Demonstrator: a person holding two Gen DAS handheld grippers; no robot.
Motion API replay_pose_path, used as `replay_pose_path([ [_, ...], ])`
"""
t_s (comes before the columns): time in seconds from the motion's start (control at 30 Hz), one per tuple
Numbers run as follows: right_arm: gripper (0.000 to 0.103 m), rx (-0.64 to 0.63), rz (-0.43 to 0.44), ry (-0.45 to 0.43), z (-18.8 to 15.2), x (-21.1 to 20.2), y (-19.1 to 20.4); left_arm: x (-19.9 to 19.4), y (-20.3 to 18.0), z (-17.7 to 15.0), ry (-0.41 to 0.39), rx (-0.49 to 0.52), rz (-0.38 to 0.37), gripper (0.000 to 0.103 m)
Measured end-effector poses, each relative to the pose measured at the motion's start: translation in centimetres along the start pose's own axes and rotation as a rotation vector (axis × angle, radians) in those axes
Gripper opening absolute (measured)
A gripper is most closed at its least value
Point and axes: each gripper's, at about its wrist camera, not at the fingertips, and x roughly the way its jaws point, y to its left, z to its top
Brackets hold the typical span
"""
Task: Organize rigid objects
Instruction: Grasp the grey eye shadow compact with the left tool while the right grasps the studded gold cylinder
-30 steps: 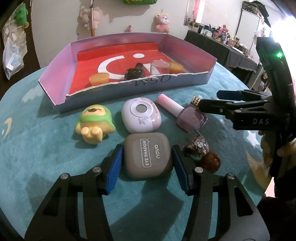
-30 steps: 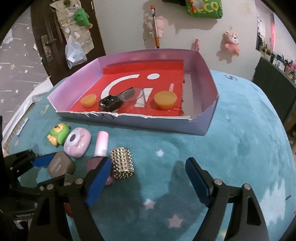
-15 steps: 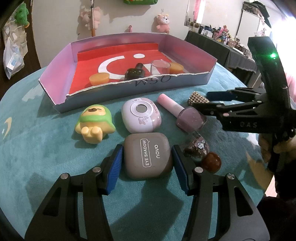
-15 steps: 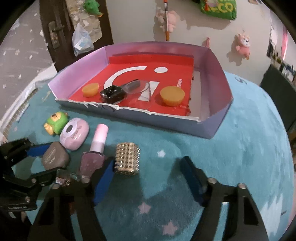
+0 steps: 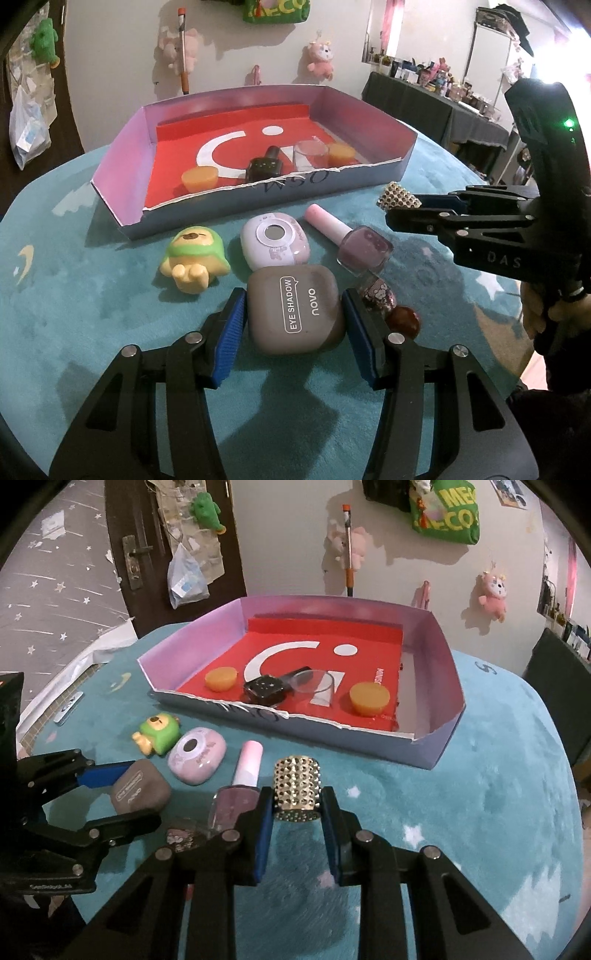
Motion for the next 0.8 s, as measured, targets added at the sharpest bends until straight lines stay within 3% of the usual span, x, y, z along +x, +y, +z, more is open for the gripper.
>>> replay_pose_path([
  [0.57, 0.027, 0.027, -0.018, 0.065, -2.1, 0.8, -0.6, 1.0, 0.5, -1.4, 0.043, -0.032, 0.021, 0.051],
  [0.63, 0.029, 0.032, -0.016, 0.06, -2.2, 0.8, -0.6, 1.0, 0.3, -1.4, 0.044, -0.027, 0.023, 0.055],
  [0.77, 0.05, 0.018, -0.022, 0.055, -2.2, 0.8, -0.5, 0.8, 0.0, -1.5, 0.043, -0.023, 0.024, 0.065],
  [0.8, 0.051, 0.012, -0.027, 0.054, -2.3, 0.9, -0.4, 0.9, 0.0, -1.5, 0.043, -0.024, 0.025, 0.065],
])
